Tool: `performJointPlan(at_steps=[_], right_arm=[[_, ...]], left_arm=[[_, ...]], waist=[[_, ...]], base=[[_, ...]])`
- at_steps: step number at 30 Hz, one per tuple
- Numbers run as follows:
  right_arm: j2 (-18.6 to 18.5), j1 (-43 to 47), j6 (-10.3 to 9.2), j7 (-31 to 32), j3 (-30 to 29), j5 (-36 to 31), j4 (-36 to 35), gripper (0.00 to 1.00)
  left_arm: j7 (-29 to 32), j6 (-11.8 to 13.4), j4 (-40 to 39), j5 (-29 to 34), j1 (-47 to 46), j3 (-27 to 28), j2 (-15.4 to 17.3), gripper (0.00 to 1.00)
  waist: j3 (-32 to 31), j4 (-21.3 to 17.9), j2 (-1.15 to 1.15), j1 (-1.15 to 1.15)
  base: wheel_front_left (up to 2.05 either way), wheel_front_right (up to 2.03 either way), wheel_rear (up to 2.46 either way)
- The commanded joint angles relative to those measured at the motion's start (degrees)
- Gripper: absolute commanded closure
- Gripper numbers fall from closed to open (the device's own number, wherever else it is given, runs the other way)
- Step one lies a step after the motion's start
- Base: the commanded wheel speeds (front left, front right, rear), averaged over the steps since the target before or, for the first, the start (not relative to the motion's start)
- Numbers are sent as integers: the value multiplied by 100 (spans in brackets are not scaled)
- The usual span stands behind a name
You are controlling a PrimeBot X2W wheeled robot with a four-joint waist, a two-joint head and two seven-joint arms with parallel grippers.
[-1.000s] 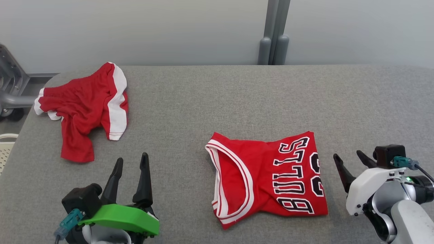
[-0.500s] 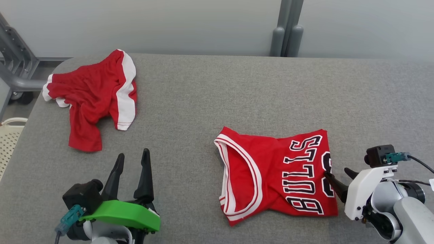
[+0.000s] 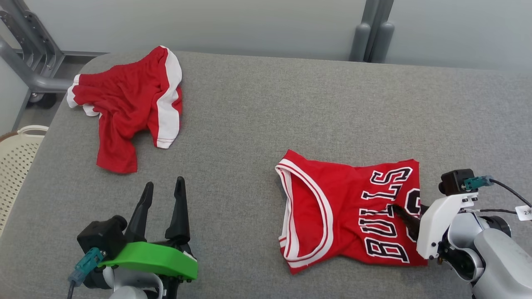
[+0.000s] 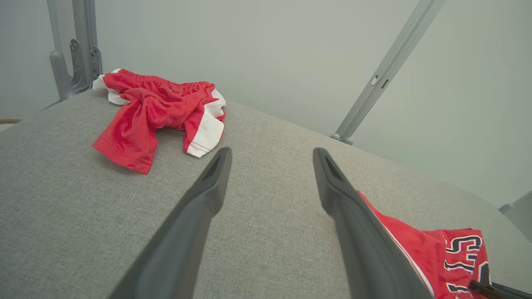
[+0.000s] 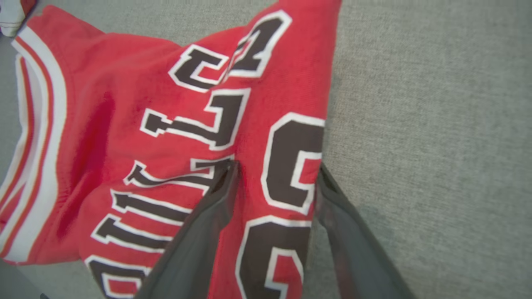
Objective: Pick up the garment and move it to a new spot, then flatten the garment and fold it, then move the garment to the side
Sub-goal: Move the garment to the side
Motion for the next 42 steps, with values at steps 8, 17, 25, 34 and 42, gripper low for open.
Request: performJointPlan(at_steps=[8,17,25,34,42], right_arm=[[-237,-341,-3,-342,91,97,284,100],[-606,-688,-3,-374,11,31,353,100],[-745,-1065,-3,-352,-71,-182,295,100],[-541,-1427,-3,-486,-34,-312,379,100],[-212,-1756,-3,-660,-34,-410,658,100]], left_arm=[[-50,15,-74,122,-100,-64,18,0],[0,-32,-82,194,-216,-208,-44,0],[36,-80,-116,272,-441,-317,-65,0],[123,-99,-156,378,-757,-341,32,0],[161,-52,-150,439,-908,-282,136,0]], waist=[[43,-254,0,0],[105,-948,0,0],[311,-1850,0,0],[556,-2953,0,0],[703,-3325,0,0]], base=[[0,0,0],[0,0,0],[0,0,0],[0,0,0],[0,0,0]])
